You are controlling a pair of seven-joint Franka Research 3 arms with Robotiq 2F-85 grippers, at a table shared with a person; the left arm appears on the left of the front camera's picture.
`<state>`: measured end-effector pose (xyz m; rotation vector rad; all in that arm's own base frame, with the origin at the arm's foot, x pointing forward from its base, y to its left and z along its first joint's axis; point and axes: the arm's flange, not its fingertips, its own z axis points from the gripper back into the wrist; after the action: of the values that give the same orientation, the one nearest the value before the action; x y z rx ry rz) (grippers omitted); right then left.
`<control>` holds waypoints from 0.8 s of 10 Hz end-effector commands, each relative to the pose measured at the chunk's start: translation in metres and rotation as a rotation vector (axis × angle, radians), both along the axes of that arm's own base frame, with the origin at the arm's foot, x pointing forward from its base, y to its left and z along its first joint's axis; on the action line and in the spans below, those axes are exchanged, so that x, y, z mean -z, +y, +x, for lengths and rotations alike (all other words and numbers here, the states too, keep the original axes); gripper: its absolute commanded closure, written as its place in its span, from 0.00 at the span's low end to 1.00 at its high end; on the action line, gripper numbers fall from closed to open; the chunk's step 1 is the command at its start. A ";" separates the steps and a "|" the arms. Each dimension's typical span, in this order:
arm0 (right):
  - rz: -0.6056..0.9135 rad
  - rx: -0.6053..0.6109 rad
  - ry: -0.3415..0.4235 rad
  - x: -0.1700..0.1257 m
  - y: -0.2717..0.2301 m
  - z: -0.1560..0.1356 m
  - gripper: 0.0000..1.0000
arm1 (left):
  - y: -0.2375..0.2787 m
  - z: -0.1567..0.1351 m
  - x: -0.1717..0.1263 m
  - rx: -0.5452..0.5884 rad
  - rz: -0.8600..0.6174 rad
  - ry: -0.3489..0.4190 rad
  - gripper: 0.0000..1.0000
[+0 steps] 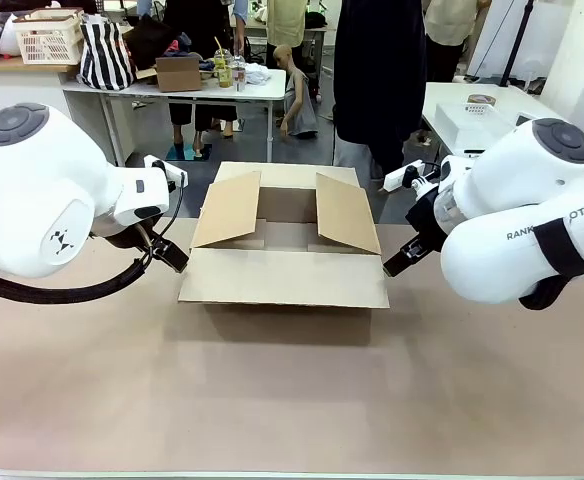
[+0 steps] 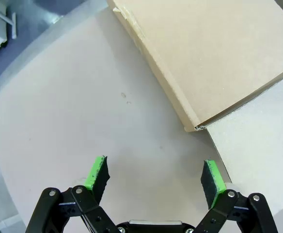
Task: Pack the gift set into the box.
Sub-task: Place both hands on the side flaps of the Package Box and spread them outward.
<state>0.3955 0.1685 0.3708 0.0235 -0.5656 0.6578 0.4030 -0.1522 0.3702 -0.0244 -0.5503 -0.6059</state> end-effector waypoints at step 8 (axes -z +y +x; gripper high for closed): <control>-0.049 0.067 0.258 -0.047 -0.019 -0.018 0.00 | 0.002 -0.022 -0.041 0.040 -0.034 0.172 0.00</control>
<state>0.3871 0.1589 0.3762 0.0215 -0.4091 0.6350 0.3909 -0.1594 0.3800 -0.0580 -0.4691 -0.6108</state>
